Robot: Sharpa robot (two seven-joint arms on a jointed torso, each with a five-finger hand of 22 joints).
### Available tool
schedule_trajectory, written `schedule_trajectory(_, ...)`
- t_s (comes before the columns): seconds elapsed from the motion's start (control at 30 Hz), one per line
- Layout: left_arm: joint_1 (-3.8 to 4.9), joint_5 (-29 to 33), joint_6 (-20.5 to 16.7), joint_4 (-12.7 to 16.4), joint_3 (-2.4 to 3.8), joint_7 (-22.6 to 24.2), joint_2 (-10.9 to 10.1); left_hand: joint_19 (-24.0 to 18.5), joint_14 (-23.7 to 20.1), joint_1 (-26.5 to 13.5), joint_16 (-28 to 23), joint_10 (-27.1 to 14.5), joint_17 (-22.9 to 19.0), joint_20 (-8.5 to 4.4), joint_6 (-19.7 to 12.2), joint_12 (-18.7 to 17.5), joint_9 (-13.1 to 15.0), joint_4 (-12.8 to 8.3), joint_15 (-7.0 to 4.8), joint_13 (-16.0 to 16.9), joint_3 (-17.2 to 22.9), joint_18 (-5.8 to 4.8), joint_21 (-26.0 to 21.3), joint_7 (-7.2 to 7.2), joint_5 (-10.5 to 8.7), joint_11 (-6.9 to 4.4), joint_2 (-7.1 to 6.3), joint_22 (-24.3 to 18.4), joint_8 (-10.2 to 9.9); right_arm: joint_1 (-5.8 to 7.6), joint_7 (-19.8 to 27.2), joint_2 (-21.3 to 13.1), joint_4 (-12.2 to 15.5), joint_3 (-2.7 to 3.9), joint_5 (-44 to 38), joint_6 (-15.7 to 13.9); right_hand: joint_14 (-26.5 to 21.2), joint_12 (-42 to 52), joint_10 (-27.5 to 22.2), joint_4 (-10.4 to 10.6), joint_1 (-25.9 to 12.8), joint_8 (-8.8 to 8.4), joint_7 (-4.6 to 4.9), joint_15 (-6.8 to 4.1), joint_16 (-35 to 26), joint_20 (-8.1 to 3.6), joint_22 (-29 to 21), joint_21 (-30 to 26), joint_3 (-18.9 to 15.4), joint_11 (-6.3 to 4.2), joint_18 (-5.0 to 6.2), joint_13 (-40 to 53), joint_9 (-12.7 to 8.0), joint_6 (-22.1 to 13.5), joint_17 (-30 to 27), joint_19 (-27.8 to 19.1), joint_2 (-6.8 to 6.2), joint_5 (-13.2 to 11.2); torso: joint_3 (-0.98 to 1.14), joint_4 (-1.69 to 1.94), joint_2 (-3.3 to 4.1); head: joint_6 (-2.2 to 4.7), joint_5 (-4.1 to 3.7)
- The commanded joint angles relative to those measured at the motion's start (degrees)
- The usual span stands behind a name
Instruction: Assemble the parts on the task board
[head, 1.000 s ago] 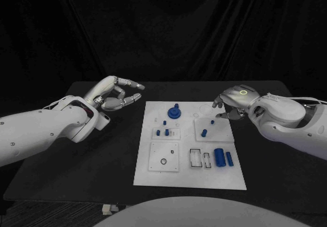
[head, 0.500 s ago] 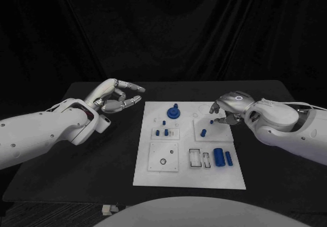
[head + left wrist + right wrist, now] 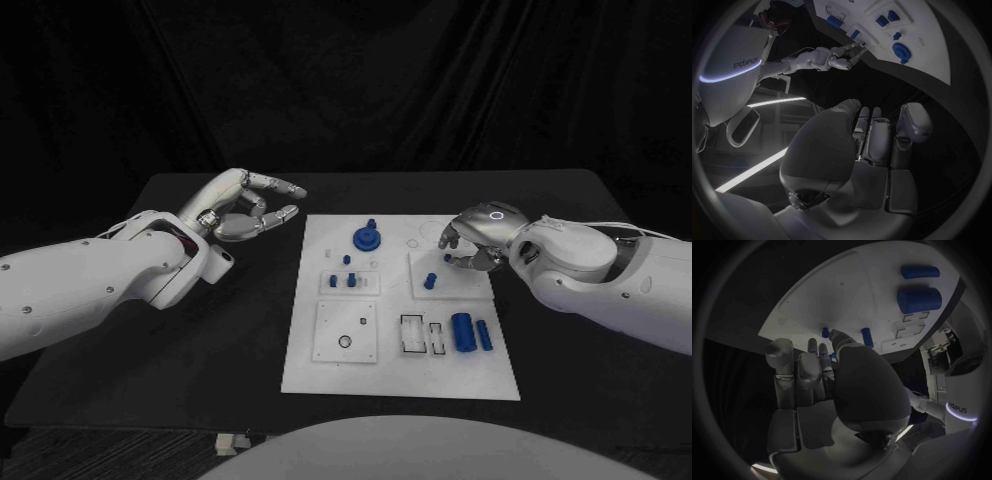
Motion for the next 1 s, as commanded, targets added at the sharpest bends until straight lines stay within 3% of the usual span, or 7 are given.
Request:
schedule_trajectory(0.03,-0.11,0.64,0.42,0.12,0.05,1.35,0.12,-0.18,-0.08,0.78,0.11,0.53,0.0,0.18,0.05,0.32,-0.03,-0.25,0.29,0.06,-0.15,0.27,-0.23,0.39,0.41,0.06,-0.06,7.68,0.06,-0.33,0.82,0.27,-0.42,0.03,0.1,0.55,-0.36,-0.19,0.39,0.12,0.39,-0.31,0.3,0.12,0.04,0.14,6.41,-0.15,0.26,0.12,-0.64,-0.08,-0.04,0.13,0.06,-0.07,-0.17,0.1,0.0,-0.03,0.0,0.0,0.16)
schedule_trajectory(0.33,-0.19,0.49,0.51,0.08,0.05,1.38,0.23,-0.19,-0.08,1.1,0.18,0.8,0.05,0.23,0.25,0.48,0.0,-0.35,0.35,0.07,-0.14,0.27,-0.2,0.63,0.49,0.12,-0.04,7.69,0.11,-0.64,1.35,1.07,-1.37,0.03,0.11,0.35,-0.44,-0.53,1.0,-0.25,0.99,0.91,0.26,0.09,0.07,0.09,6.42,-0.34,1.94,0.12,-0.63,-1.02,0.7,2.57,-0.03,-0.07,-0.38,2.91,0.0,-0.01,-0.02,0.0,0.16)
schedule_trajectory(1.0,-0.36,0.28,0.74,0.04,0.05,1.32,0.44,-0.2,-0.1,1.96,0.28,1.19,0.07,0.33,1.02,0.69,0.09,-0.65,0.45,0.03,-0.02,0.26,-0.06,1.17,0.62,0.2,0.05,7.71,0.32,-1.12,2.14,1.91,-2.73,0.04,0.12,-0.29,-0.6,-0.3,2.04,-1.34,1.78,2.32,0.89,-0.4,-0.06,-0.26,6.39,-0.58,3.13,-0.73,-0.55,-1.52,1.94,4.64,-0.24,-0.16,-0.3,3.1,-0.01,-0.03,0.0,0.0,0.28)
